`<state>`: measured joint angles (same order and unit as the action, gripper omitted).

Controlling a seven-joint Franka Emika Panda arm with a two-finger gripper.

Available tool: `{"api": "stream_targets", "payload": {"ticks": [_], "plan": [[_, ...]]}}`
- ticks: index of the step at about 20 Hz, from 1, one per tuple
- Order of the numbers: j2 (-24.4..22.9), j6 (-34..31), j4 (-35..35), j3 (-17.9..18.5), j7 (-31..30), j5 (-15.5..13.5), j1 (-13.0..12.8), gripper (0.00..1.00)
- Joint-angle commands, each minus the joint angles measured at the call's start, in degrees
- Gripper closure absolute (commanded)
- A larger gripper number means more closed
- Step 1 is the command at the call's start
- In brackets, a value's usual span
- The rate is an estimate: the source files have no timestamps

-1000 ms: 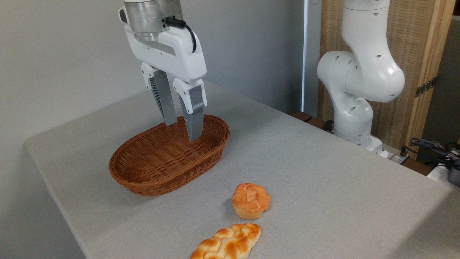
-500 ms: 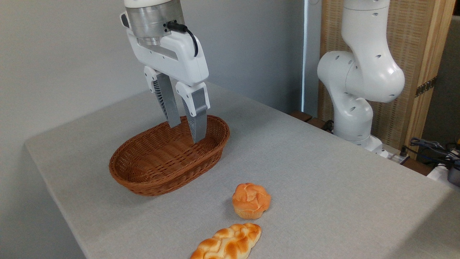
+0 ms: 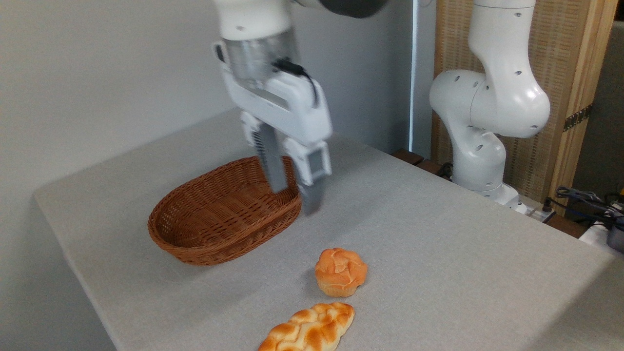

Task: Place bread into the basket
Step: 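Move the open gripper over the round orange bun and lower it, then close the gripper on the round orange bun and lift it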

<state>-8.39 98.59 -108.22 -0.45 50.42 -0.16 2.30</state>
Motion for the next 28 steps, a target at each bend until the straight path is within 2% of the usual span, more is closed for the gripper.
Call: {"api": "stream_targets", "payload": {"ticks": [1, 5, 10, 16, 20, 26, 27, 28], "plan": [[-4.4, 3.4, -9.5, 2.2, 3.2, 0.2, 1.7, 0.0], [-6.6, 10.3, -17.6, 2.4, 3.8, 0.2, 3.4, 0.0], [-5.9, 17.4, -21.9, 2.4, 3.8, 0.2, 3.4, 0.0], [-4.9, 19.1, -23.4, 2.2, 3.8, 0.1, 3.1, 0.0], [-4.7, 23.2, -26.3, 1.9, 3.8, 0.1, 3.0, 0.0], [-4.3, 23.8, -27.0, 1.9, 3.8, 0.1, 3.0, 0.0], [-4.2, 23.9, -27.0, 1.9, 3.9, 0.1, 3.0, 0.04], [-4.0, 24.2, -27.0, 1.9, 3.9, 0.1, 3.0, 0.16]]}}
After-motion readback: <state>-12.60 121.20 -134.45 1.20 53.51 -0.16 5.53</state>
